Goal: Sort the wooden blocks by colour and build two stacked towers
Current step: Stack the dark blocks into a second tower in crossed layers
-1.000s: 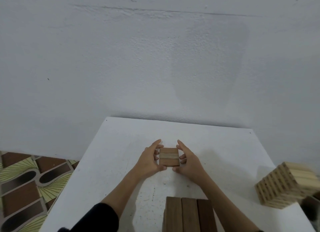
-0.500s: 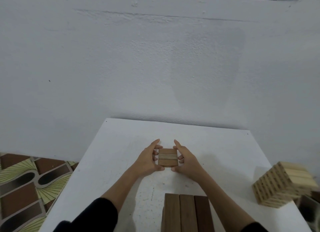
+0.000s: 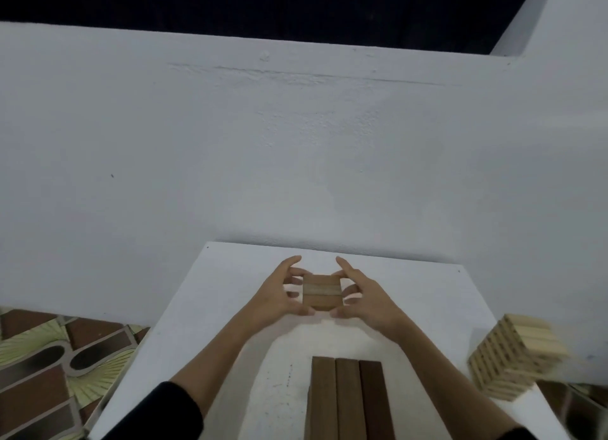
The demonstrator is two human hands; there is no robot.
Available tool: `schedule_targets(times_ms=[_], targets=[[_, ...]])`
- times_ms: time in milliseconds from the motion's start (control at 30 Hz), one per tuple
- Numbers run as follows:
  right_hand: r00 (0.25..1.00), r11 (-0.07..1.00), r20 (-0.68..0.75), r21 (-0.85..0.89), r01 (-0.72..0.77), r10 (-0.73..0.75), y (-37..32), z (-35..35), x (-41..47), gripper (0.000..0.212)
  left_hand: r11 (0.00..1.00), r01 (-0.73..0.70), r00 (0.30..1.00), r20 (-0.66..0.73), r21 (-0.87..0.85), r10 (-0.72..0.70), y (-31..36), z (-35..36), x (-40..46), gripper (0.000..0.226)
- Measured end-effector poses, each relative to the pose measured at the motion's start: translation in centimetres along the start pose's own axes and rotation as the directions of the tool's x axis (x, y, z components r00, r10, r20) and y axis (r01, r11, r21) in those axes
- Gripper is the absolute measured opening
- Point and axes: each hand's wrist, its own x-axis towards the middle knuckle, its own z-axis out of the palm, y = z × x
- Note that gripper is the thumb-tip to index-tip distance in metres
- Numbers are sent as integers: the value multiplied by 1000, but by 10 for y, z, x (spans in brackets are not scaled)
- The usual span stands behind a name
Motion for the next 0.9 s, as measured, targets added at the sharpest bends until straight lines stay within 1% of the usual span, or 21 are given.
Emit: schedule_targets(times_ms=[133, 233, 367, 467, 633, 733, 900], targets=[[993, 984, -74, 148, 99, -88, -40, -13, -22, 89, 984, -68, 998, -12, -165, 67, 46, -9, -24, 96], [984, 955, -114, 249, 162, -138, -65, -14, -44, 89, 964, -144, 990, -39, -226, 138, 77, -10, -49, 95], [967, 925, -162, 295, 240, -199, -88, -7, -78, 88, 950, -213, 977, -63, -227, 204, 101, -5, -84, 90], [959, 912, -172, 307, 270, -226, -98, -1, -103, 85, 947, -235, 972, -60, -216, 228, 108, -1, -107, 88], [961, 905, -150, 329, 271, -233, -98, 9, -138, 80, 951, -237, 972, -47, -200, 232, 106, 9, -140, 90], [960, 896, -154, 350, 273, -233, -95, 17, -154, 80, 949, -232, 973, -41, -211, 229, 102, 17, -156, 86], [960, 873, -148, 401, 277, -237, -87, 24, -166, 82, 951, -224, 974, -32, -214, 223, 99, 24, -167, 85]])
